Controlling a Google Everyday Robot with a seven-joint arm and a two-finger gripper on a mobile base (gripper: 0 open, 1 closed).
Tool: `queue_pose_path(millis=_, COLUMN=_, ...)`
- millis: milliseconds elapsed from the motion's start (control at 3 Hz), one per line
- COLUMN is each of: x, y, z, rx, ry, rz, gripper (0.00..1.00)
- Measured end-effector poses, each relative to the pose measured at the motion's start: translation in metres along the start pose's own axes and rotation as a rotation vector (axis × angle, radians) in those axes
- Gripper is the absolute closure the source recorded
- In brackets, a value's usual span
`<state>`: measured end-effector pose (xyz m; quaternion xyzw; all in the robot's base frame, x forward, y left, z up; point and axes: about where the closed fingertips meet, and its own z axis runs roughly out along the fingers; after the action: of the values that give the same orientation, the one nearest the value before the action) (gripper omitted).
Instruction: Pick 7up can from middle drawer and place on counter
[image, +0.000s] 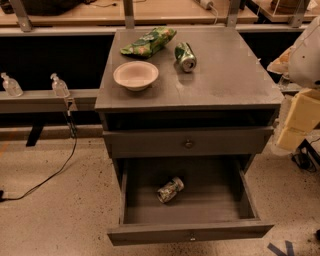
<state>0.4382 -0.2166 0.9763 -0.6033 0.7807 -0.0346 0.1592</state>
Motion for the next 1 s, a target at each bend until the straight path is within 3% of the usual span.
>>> queue_pose_path(millis=333, x=0.0, y=0.0, z=0.0, rx=0.0, ry=0.0, rz=0.0, gripper=0.0)
queue_pose_path(millis=667, x=-0.005, y=0.004, z=0.031, rx=0.004, ry=-0.094, rz=0.006, gripper=0.0)
queue_pose_path(millis=1000, x=-0.016, y=0.049, z=0.132, rx=-0.141, ry=-0.294, rz=-0.026, gripper=0.0)
